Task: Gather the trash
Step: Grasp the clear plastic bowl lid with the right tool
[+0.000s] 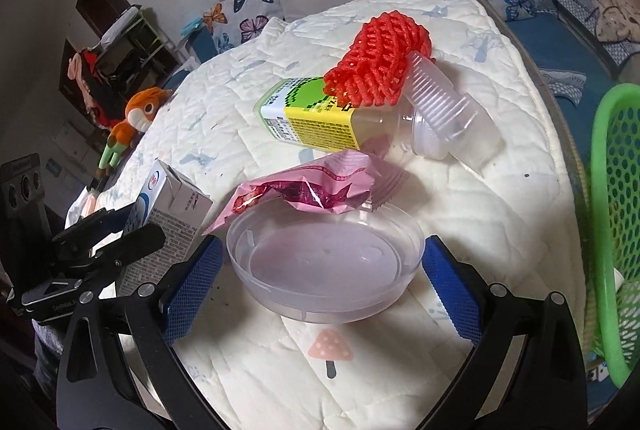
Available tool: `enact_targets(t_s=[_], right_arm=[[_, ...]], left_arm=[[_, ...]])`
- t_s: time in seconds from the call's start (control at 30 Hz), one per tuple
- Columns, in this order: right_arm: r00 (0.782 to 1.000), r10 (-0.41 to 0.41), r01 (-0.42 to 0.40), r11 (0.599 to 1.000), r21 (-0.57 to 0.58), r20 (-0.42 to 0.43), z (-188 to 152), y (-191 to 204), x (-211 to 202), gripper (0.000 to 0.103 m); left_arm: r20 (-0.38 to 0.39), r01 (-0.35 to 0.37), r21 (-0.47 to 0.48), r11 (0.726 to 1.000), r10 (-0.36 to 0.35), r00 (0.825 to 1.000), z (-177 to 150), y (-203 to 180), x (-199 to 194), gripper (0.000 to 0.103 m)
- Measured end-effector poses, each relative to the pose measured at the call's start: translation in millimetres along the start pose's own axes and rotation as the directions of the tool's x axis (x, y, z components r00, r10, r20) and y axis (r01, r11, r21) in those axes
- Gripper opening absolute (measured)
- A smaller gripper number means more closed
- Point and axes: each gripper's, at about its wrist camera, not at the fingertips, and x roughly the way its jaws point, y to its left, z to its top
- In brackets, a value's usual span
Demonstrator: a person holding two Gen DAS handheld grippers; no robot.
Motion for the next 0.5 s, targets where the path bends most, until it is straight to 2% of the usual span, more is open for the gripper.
enact_targets(t_s=[0.07, 0.5], right_arm=[[1.0, 0.002, -0.001, 1.0, -0.006, 0.004, 1, 0, -2, 0.092], [0.995, -0.001, 0.004, 1.0, -0.029, 0.1, -14, 6, -48, 0.091]], left_arm=[[0.003, 0.002, 0.001, 1.0, -0.002, 1.0, 0, -1, -1, 0.062], [0.045, 0.038, 0.015, 0.999, -0.038, 0.998, 7, -19, -22, 0.062]])
